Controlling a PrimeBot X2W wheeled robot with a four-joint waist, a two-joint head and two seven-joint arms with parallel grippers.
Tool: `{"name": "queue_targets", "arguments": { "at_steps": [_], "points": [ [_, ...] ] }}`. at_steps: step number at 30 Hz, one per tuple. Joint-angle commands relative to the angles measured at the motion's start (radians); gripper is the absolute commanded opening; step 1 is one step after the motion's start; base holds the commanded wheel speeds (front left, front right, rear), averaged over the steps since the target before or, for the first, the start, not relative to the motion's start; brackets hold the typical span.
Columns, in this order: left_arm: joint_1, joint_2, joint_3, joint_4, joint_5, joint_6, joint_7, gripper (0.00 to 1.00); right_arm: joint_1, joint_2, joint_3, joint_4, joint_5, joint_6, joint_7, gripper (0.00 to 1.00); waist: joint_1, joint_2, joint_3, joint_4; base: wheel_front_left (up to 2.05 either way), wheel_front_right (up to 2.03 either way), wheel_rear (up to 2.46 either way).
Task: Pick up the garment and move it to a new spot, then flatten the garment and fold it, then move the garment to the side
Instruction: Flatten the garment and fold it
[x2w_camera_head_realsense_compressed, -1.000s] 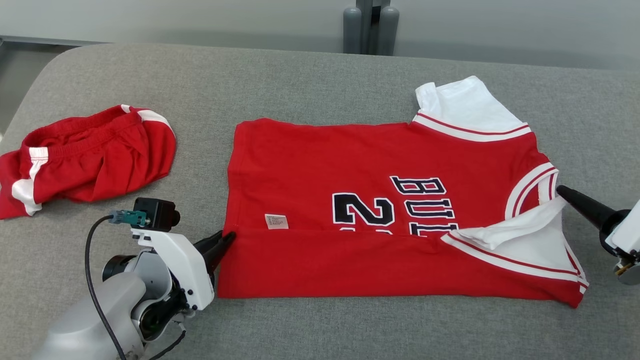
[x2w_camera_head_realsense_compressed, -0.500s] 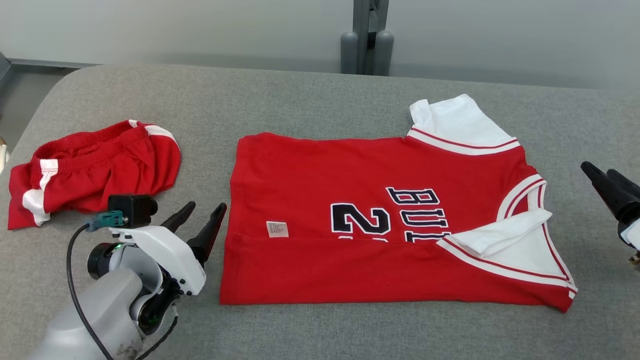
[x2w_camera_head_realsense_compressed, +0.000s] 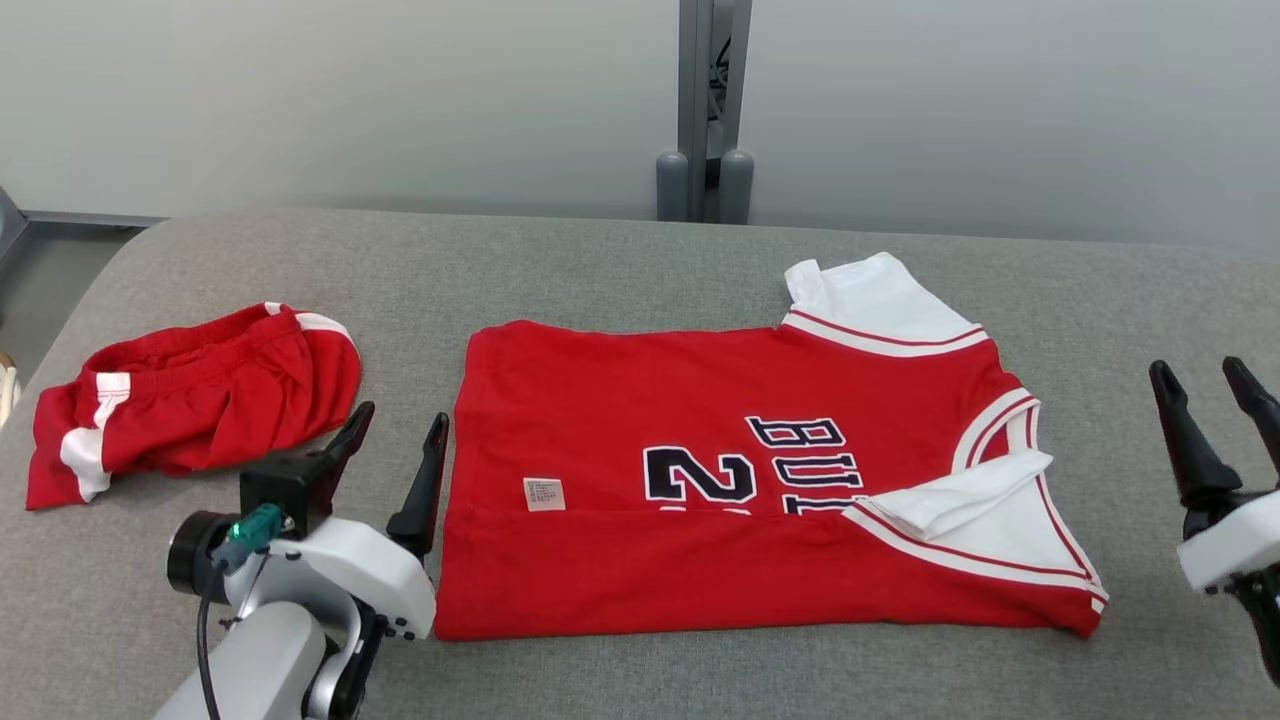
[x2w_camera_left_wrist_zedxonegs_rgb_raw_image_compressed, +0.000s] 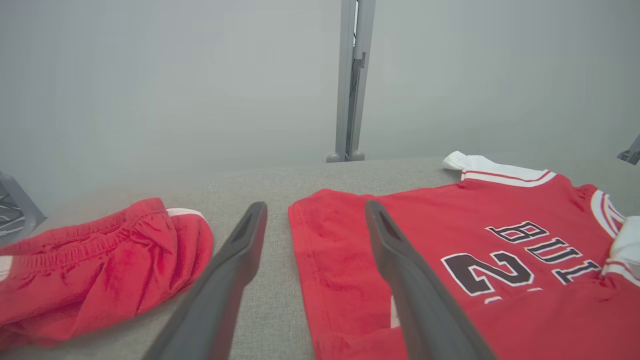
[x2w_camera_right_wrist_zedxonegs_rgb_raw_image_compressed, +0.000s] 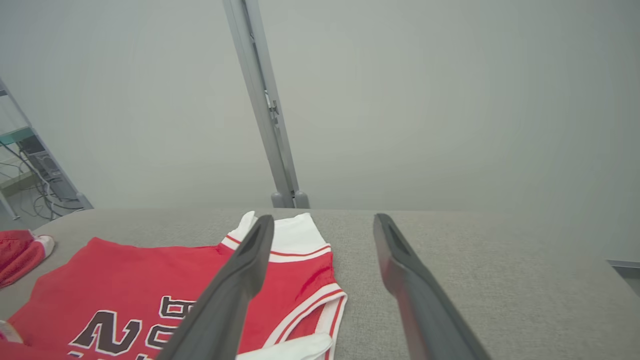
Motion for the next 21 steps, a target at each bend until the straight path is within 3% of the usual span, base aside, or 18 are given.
{"name": "queue_targets", "arguments": {
  "at_steps": [1, 6, 10, 16, 21],
  "points": [
    [0.046, -0.019, 0.051, -0.03, 0.053, 0.016, -0.004, 1.0, 0.069, 0.064, -0.085, -0.038, -0.1, 0.0, -0.003, 1.0, 0.0, 0.0, -0.012, -0.001, 0.0, 0.0, 0.0],
    [0.175, -0.077, 0.198, -0.104, 0.205, 0.016, -0.004, 1.0, 0.224, 0.238, -0.302, -0.137, -0.333, 0.0, -0.004, 1.0, 0.0, 0.0, -0.034, -0.002, 0.0, 0.0, 0.0],
    [0.267, -0.133, 0.298, -0.123, 0.291, -0.008, -0.004, 1.0, 0.298, 0.344, -0.393, -0.153, -0.412, 0.0, -0.004, 1.0, 0.0, 0.0, -0.038, -0.006, 0.0, 0.0, 0.0],
    [0.345, -0.216, 0.4, -0.012, 0.339, -0.067, -0.004, 1.0, 0.325, 0.406, -0.421, -0.077, -0.422, 0.0, -0.004, 1.0, 0.0, 0.0, -0.038, -0.021, 0.0, 0.0, 0.0],
    [0.343, -0.247, 0.417, 0.129, 0.342, -0.099, -0.004, 1.0, 0.304, 0.416, -0.41, 0.01, -0.399, 0.0, -0.004, 1.0, 0.0, 0.0, -0.039, -0.028, 0.0, 0.0, 0.0]
  ]
}}
